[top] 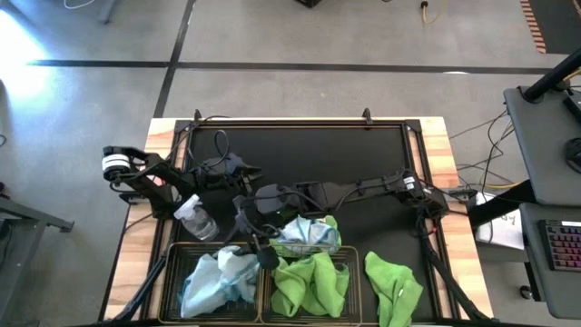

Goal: Sort microfiber towel by color & place in baskets
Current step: Put the right blue towel into the left wire basket, then put the right green towel into the right wire basket

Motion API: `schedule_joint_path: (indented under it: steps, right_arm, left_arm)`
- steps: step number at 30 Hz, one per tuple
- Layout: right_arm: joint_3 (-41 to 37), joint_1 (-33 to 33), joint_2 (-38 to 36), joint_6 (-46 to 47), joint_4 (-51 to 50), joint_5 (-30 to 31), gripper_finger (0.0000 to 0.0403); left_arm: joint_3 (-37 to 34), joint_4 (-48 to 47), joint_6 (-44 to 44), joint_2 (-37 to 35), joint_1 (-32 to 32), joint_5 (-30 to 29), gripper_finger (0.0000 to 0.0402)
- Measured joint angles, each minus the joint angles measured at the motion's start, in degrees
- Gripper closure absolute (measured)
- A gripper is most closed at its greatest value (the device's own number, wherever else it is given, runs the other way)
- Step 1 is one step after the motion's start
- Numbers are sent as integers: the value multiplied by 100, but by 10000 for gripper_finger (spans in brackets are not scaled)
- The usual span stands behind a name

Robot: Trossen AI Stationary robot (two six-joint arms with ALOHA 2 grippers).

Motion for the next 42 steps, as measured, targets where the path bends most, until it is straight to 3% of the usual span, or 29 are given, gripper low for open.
schedule_joint_path:
  steps: [7,17,23,27,42]
  right_arm:
    - [0,-10,0,1,-269,0,239]
    - [33,-10,0,-217,-1993,-113,239]
    - [31,25,0,-281,-1552,-636,241]
    - [52,44,0,-93,-1538,-654,241]
    - [52,79,-126,592,-5660,-561,241]
  left_arm:
    - [2,0,2,0,0,0,272]
    - [1,-2,4,0,2,0,272]
    - [1,-2,4,0,0,0,272]
    - [1,-13,4,0,0,0,272]
    - [-1,-20,-31,0,-4,97,272]
